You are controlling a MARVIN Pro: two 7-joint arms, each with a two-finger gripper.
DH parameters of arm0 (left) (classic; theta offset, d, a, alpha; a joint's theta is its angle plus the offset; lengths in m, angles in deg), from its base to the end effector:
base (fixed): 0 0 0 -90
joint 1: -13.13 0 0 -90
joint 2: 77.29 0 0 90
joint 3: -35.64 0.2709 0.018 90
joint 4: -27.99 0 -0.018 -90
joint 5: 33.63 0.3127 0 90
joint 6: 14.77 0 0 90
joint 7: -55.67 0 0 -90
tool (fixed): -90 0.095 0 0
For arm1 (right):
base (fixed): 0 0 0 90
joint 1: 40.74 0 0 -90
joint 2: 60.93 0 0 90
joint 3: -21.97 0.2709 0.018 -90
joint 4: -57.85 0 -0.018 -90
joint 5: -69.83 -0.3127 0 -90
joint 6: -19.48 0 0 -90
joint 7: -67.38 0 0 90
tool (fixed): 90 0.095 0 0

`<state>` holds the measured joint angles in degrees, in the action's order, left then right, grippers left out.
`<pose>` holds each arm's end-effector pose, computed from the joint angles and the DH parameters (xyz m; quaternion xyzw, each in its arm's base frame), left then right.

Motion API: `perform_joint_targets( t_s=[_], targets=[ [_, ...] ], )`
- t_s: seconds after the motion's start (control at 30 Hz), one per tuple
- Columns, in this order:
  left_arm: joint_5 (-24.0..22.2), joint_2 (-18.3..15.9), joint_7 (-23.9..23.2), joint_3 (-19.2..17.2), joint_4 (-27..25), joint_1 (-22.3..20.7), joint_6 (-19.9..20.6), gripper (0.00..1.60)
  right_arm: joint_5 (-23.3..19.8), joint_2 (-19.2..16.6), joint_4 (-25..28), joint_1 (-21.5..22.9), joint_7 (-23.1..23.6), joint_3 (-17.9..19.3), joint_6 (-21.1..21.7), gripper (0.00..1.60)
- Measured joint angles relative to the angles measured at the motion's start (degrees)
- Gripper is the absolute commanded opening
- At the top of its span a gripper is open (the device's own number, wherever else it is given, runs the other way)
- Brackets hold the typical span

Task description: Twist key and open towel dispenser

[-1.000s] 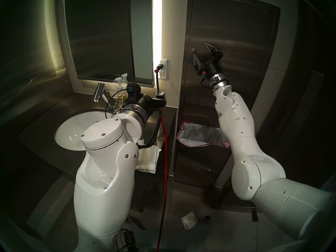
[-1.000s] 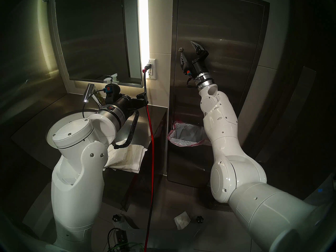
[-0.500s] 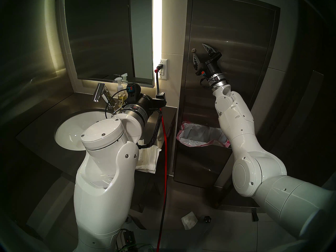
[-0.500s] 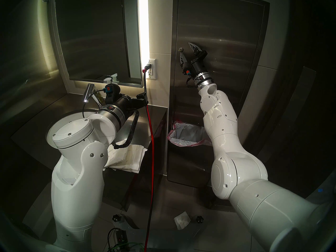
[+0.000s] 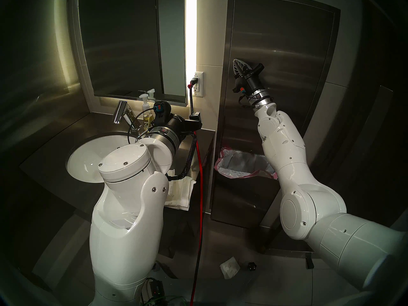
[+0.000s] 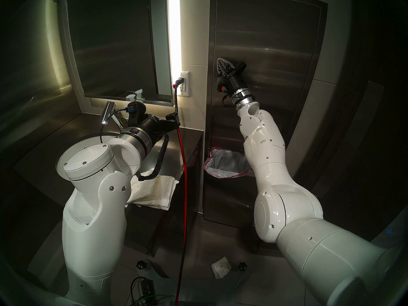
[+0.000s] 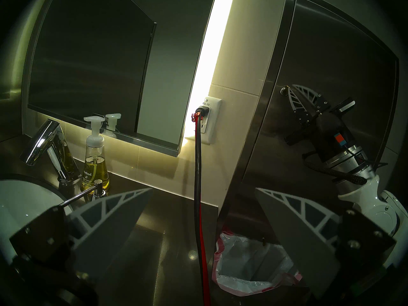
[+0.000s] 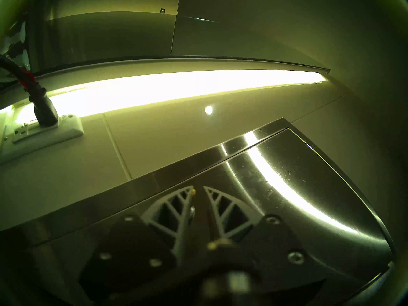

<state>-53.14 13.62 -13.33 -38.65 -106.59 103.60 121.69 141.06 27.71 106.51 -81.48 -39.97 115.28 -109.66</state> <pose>0.3367 -0.0850 -0.0740 0.7389 0.0287 0.6595 0.1350 0.5943 0.0144 -0.0822 0.2661 0.3685 0.8205 0.3468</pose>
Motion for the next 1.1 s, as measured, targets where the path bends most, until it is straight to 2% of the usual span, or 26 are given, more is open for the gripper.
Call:
perform_joint_targets(
  t_s=[0.03, 0.07, 0.1, 0.13, 0.27, 0.3, 0.33, 0.37, 0.4, 0.43, 0.5, 0.57, 0.73, 1.1],
  targets=[
    [0.0, 0.0, 0.0, 0.0, 0.0, 0.0, 0.0, 1.6, -0.1, 0.0, 0.0, 0.0, 0.0, 0.1, 0.0, 0.35],
    [0.0, 0.0, 0.0, 0.0, 0.0, 0.0, 0.0, 1.6, -0.2, 0.0, 0.1, 0.0, -0.1, 0.4, 0.0, 0.11],
    [0.0, 0.0, 0.0, 0.0, 0.0, 0.0, 0.0, 1.6, -0.2, 0.0, 0.1, 0.1, -0.2, 0.5, 0.0, 0.11],
    [0.0, 0.0, 0.0, 0.0, 0.0, 0.0, 0.0, 1.6, -0.2, 0.0, 0.1, 0.1, -0.2, 0.6, 0.0, 0.0],
    [0.0, 0.0, 0.0, 0.0, 0.0, 0.0, 0.0, 1.6, -0.5, 0.0, 0.0, 0.4, -0.5, 1.1, 0.0, 0.0],
    [0.0, 0.0, 0.0, 0.0, 0.0, 0.0, 0.0, 1.6, -0.7, 0.0, -0.2, 0.5, -0.6, 1.3, 0.0, 0.08],
    [0.0, 0.0, 0.0, 0.0, 0.0, 0.0, 0.0, 1.6, -0.9, 0.0, -0.4, 0.6, -0.6, 1.5, 0.0, 0.28],
    [0.0, 0.0, 0.0, 0.0, 0.0, 0.0, 0.0, 1.6, -1.1, 0.1, -0.5, 0.7, -0.6, 1.7, 0.0, 0.57],
    [0.0, 0.0, 0.0, 0.0, 0.0, 0.0, 0.0, 1.6, -1.3, 0.1, -0.7, 0.8, -0.6, 1.9, 0.0, 0.68],
    [0.0, 0.0, 0.0, 0.0, 0.0, 0.0, 0.0, 1.6, -1.5, 0.1, -0.9, 0.9, -0.6, 2.0, 0.0, 0.68],
    [0.0, 0.0, 0.0, 0.0, 0.0, 0.0, 0.0, 1.6, -1.6, 0.2, -1.1, 1.1, -0.6, 2.1, 0.0, 0.79],
    [0.0, 0.0, 0.0, 0.0, 0.0, 0.0, 0.0, 1.6, -1.9, 0.3, -1.2, 1.2, -0.6, 2.3, -0.2, 1.32],
    [0.0, 0.0, 0.0, 0.0, 0.0, 0.0, 0.0, 1.6, -2.4, 0.4, -0.9, 1.3, -0.5, 2.5, -0.8, 1.47],
    [0.0, 0.0, 0.0, 0.0, 0.0, 0.0, 0.0, 1.6, -3.1, 0.4, 0.7, 0.8, 0.9, 2.3, -1.2, 1.46]
  ],
)
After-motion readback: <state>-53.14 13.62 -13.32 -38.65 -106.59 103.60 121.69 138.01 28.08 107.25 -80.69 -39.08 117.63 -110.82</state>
